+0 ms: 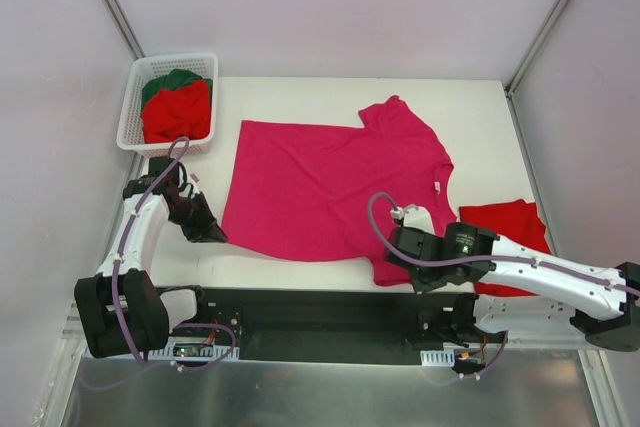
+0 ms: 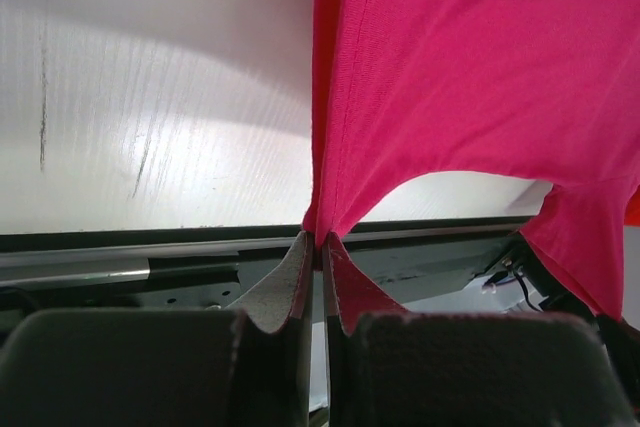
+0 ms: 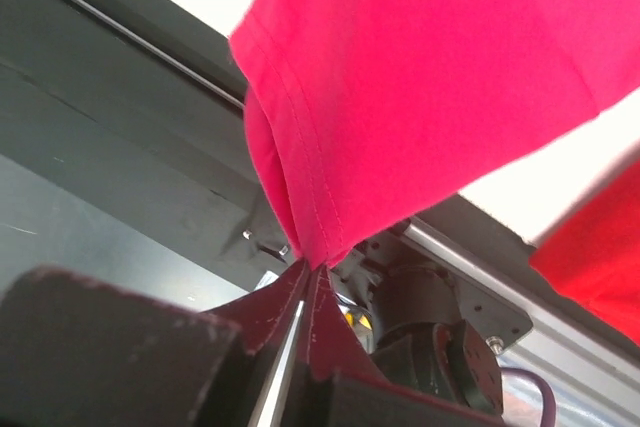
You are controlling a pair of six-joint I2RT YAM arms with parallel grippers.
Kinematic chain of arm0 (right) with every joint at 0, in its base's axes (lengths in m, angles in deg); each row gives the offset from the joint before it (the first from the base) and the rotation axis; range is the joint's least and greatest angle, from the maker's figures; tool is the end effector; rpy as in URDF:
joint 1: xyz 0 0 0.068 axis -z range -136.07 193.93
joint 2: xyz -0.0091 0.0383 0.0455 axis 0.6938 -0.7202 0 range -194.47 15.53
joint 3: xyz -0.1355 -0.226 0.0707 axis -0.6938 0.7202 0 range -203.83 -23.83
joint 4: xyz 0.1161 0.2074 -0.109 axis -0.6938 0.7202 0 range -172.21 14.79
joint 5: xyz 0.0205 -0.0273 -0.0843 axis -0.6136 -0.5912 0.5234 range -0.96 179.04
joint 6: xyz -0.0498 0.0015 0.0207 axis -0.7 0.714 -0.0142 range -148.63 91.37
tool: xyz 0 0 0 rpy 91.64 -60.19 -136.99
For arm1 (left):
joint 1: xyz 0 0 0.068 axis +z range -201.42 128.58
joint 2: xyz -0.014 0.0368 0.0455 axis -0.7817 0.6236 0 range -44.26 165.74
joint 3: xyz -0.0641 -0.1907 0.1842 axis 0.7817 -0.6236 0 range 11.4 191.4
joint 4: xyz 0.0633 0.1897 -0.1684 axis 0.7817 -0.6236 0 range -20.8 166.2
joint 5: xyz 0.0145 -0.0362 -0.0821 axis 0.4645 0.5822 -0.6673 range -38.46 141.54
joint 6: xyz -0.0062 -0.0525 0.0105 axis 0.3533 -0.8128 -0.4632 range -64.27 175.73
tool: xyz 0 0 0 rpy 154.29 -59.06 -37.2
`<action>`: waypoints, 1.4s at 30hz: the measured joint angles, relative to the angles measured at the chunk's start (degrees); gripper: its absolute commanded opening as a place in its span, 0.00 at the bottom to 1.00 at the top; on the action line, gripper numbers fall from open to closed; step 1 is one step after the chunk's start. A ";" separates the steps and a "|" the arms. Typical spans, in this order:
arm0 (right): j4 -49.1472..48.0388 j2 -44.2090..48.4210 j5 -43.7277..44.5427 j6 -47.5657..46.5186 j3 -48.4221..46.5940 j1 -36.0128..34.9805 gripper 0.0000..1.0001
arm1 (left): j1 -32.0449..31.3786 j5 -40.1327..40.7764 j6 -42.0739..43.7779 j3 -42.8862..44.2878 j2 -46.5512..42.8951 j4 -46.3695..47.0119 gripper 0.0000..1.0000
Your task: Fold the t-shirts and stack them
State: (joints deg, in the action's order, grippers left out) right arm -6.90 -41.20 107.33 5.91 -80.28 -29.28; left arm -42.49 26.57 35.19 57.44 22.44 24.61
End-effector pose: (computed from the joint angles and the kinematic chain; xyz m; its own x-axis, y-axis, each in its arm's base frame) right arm 0.0532 0.1379 0.2886 -0.7330 -0.5658 -0.3775 -0.5716 0.8133 -0.1091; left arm 0.1983 0.0159 0.2244 -0.8763 -0.4596 -0.1445 -0.3428 0.8055 -0.4835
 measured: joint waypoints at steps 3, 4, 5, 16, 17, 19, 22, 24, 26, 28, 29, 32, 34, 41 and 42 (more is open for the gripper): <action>0.22 -0.22 1.27 -0.02 -3.85 -0.07 0.01 | 0.00 0.02 0.00 0.24 0.00 -0.57 0.00; 0.17 -0.33 1.73 -0.02 -5.09 -0.07 0.01 | 0.00 0.07 -0.02 0.63 0.02 -0.90 0.00; 0.20 -0.59 2.34 -0.04 -6.51 -0.07 0.01 | 0.00 0.15 -0.02 1.25 0.02 -1.31 0.00; 0.28 -3.72 7.39 -0.74 -10.82 0.00 0.01 | -0.02 2.10 0.00 12.20 4.96 -1.84 0.00; 0.24 -3.89 7.69 -0.79 -10.99 0.02 0.01 | -0.02 2.10 0.00 12.72 5.44 -1.84 0.00; 0.24 -4.02 8.50 -0.96 -11.19 0.31 0.01 | -0.02 2.12 0.00 13.25 6.10 -1.86 0.00; 0.26 -3.96 9.05 -1.18 -11.19 1.66 0.01 | -0.02 2.14 0.00 13.31 6.69 -1.88 0.00; 0.26 -3.78 9.46 -1.77 -11.19 3.85 0.01 | -0.02 2.14 0.00 13.33 7.17 -1.88 0.00; 0.28 -3.43 9.90 -2.54 -11.19 6.08 0.01 | -0.02 2.25 0.00 13.33 7.61 -1.86 0.00; 0.33 -3.23 10.51 -3.85 -11.19 8.22 0.01 | -0.02 2.62 0.02 13.33 8.28 -1.86 0.00; 0.35 -3.21 10.75 -4.35 -11.19 9.05 0.01 | -0.02 2.69 0.04 13.33 8.57 -1.84 0.00; 0.35 -3.21 11.26 -7.54 -11.19 13.35 0.01 | -0.02 2.86 0.22 13.53 9.79 -1.77 0.00; 0.39 -3.21 11.54 -10.05 -11.19 16.48 0.01 | -0.02 2.91 0.28 13.79 10.67 -1.68 0.00; 0.44 -3.89 11.96 -18.05 -12.41 24.15 0.01 | -0.02 3.02 0.76 15.02 13.18 -1.53 0.00; 0.42 -4.13 11.96 -18.95 -12.72 24.90 0.01 | -0.02 3.06 0.92 15.17 13.46 -1.49 0.00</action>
State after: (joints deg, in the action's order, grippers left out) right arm -6.48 -45.33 119.28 -13.04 -93.00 -4.38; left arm -42.51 29.63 36.11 72.61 35.90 23.12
